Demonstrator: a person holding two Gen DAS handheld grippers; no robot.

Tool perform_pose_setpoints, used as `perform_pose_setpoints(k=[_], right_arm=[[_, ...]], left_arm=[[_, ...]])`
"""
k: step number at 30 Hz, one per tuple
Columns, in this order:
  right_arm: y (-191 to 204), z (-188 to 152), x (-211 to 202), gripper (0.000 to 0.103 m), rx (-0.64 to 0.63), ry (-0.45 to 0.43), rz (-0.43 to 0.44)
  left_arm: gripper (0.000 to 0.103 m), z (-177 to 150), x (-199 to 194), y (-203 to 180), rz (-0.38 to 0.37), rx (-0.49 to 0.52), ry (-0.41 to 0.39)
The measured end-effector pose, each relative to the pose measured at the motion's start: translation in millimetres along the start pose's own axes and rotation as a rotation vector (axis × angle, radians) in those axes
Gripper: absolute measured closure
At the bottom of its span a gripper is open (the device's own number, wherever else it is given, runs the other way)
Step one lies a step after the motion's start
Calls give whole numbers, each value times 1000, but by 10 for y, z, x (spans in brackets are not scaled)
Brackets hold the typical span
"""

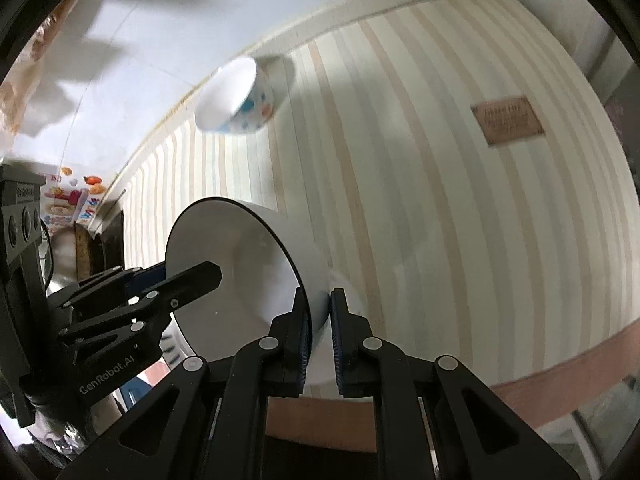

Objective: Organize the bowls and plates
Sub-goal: 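Lower the plain bowl into the black-rimmed bowl and open the right gripper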

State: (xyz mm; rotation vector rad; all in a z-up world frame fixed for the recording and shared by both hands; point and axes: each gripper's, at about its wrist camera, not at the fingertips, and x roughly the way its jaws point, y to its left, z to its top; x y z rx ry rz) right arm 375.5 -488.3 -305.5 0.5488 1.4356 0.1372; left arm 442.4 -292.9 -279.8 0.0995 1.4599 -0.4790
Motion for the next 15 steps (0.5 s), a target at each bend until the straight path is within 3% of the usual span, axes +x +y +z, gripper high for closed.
perform_pose_setpoints(k=[9, 15], right_arm=[[-121, -288, 305, 91, 28, 81, -9], [-175, -305, 428, 91, 46, 104, -18]], left_arm=[[79, -220, 223, -27, 23, 25, 77], [79, -243, 352, -87, 72, 57, 94]])
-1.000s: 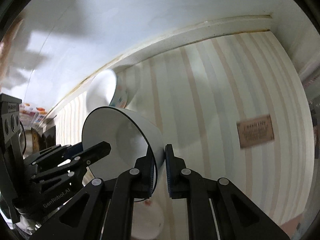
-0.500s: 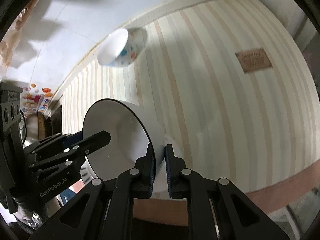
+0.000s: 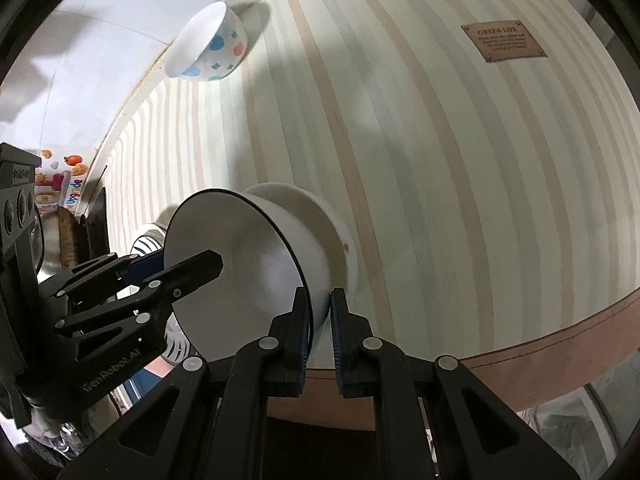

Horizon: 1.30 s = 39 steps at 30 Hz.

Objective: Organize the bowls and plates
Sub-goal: 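Lower the plain bowl into the black-rimmed bowl and open the right gripper, then grasp the rim of the blue-dot bowl with the right gripper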

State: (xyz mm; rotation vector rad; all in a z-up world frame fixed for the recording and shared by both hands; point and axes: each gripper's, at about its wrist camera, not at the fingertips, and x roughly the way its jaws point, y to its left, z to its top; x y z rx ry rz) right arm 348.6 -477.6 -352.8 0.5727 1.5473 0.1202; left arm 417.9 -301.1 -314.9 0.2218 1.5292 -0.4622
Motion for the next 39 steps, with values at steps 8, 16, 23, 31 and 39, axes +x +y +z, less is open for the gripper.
perform_pose_setpoints(k=[8, 16, 23, 31, 39], right_arm=[[9, 65, 92, 91, 11, 12, -8], [49, 122, 109, 88, 13, 3, -25], [33, 110, 101, 88, 3, -5, -41], [104, 46, 41, 88, -35, -14, -66], [245, -115, -158, 88, -94, -24, -65]], left_arm=[[79, -6, 68, 34, 32, 4, -1], [79, 25, 145, 33, 48, -7, 0], [79, 21, 123, 27, 42, -15, -6], [79, -45, 19, 30, 47, -14, -20], [79, -225, -296, 53, 24, -22, -57]])
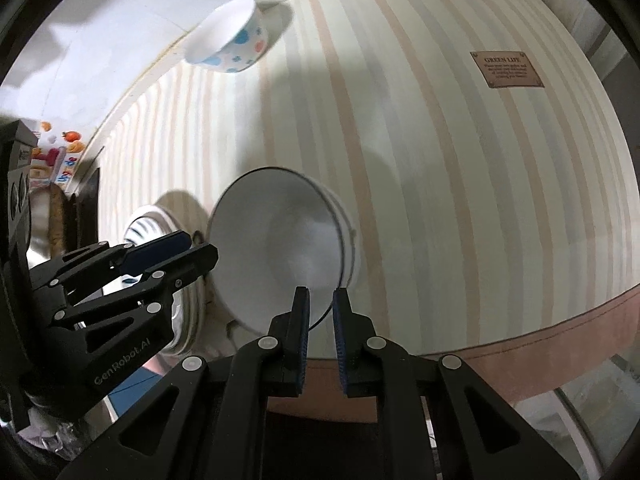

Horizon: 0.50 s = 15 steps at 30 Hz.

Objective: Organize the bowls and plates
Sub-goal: 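Grasp the rim of the blue-dot bowl with the right gripper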

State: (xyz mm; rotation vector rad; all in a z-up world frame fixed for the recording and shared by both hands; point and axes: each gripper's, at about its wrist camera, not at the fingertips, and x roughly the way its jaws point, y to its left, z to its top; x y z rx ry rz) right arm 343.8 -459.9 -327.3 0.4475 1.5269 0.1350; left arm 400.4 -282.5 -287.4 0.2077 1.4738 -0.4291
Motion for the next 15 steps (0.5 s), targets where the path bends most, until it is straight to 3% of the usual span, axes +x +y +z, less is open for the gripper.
perform_pose_setpoints(k=[4, 6, 8, 10, 15], right_arm=[[63, -29, -192, 87, -22, -16, 12], [85, 7, -308, 76, -29, -30, 30], [89, 85, -410, 48, -29, -45, 48], [92, 225, -505, 42, -30, -72, 72], [149, 850, -634, 39, -61, -146, 85]], left_arm=[[78, -6, -199, 73, -1, -27, -39], [78, 69, -256, 134, -10, -53, -48], [77, 207, -291, 245, -46, -92, -45], [76, 397, -304, 401, -61, -139, -58], [76, 952, -230, 912, -79, -279, -102]])
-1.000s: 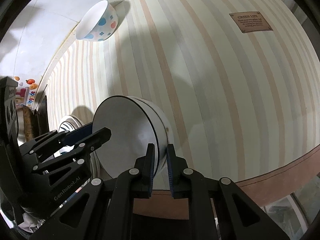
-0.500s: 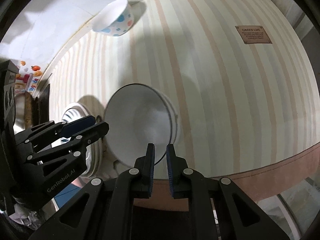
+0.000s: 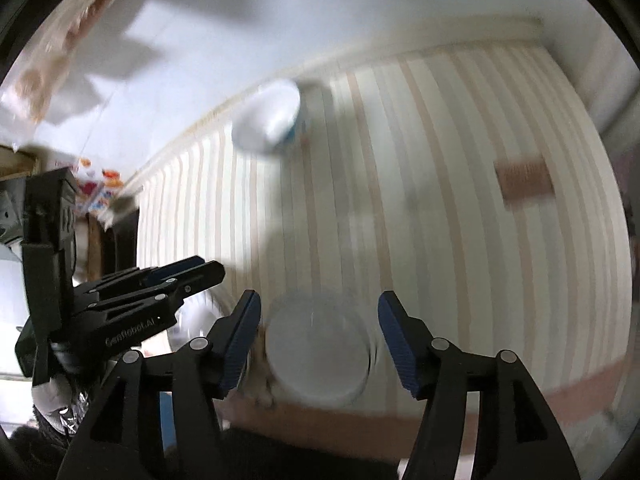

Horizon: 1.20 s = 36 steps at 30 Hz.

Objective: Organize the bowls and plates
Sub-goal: 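Grasp the rim of the blue-dot bowl with the right gripper, then carry the blue-dot bowl with the right gripper and lower it into the nested bowls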

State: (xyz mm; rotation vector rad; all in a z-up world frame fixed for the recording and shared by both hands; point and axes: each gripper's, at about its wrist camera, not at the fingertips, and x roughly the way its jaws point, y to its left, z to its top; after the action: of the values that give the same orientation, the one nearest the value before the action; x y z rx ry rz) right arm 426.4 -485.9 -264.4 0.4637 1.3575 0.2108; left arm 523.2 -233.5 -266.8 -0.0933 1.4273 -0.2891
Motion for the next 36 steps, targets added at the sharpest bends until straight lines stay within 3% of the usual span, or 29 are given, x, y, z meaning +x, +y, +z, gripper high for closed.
perform_pose_setpoints(k=[7, 14, 18, 21, 25, 26, 36], right_arm=[[61, 1076, 524, 38, -13, -62, 37], [140, 1751, 1287, 39, -2, -7, 75], [129, 1880, 1610, 39, 34, 35, 86], [106, 1942, 1741, 47, 46, 51, 91], [104, 1979, 1882, 82, 46, 74, 87], [104, 1971, 1905, 86, 45, 79, 73], [158, 1927, 1932, 88, 40, 78, 43]], left_arm=[[76, 821, 379, 486, -37, -157, -3], [73, 1106, 686, 648, -51, -201, 31], [73, 1138, 860, 653, -34, -179, 58], [74, 1178, 985, 616, -36, -157, 70], [79, 1218, 1046, 562, -22, -136, 55], [80, 1241, 1051, 556, -21, -135, 53], [80, 1258, 1072, 479, -12, -133, 51]])
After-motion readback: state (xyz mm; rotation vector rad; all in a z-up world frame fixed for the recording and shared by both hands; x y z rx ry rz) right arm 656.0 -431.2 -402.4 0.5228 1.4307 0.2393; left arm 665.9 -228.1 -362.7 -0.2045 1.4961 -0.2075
